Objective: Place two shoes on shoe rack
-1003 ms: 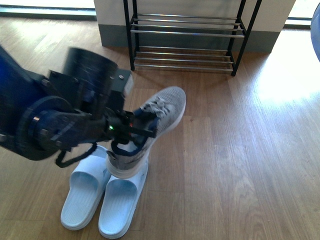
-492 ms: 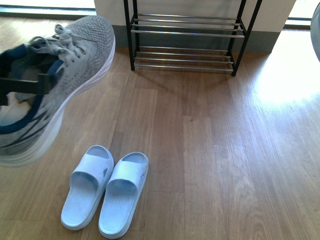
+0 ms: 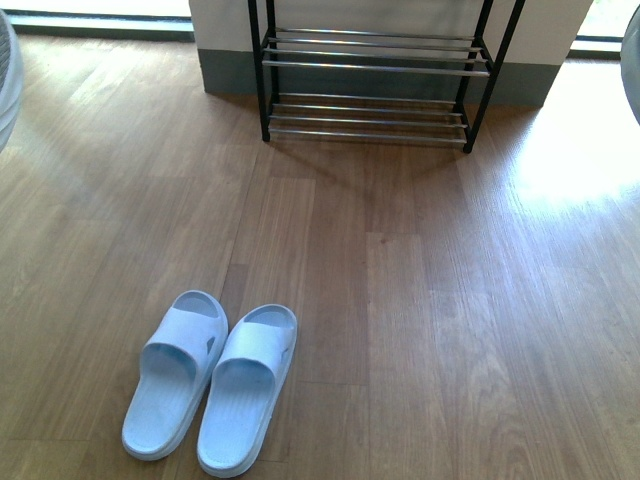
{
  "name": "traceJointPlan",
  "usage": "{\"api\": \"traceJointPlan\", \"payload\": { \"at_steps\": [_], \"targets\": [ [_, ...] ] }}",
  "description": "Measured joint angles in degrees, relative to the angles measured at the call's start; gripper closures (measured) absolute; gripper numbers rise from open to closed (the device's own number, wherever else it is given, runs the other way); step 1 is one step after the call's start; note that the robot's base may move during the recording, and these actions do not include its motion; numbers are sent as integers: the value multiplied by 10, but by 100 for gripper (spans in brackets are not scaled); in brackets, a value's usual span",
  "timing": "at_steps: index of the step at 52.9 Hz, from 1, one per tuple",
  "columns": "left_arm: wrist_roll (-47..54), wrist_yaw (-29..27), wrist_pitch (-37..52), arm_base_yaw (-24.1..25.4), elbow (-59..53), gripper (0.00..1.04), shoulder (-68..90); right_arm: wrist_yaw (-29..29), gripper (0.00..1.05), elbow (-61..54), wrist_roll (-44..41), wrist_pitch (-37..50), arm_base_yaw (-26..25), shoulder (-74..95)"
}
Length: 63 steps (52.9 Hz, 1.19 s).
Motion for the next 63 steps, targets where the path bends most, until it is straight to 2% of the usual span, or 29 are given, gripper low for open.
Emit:
{"api": "traceJointPlan", "payload": {
  "at_steps": [3,63],
  "targets": [
    [-8,-14,-6,-1,-12,103,-22,0,103,0,0,0,0,0],
    [-10,-8,2,-2,-28,103,-41,-7,103,0,0,0,0,-1]
  ]
}}
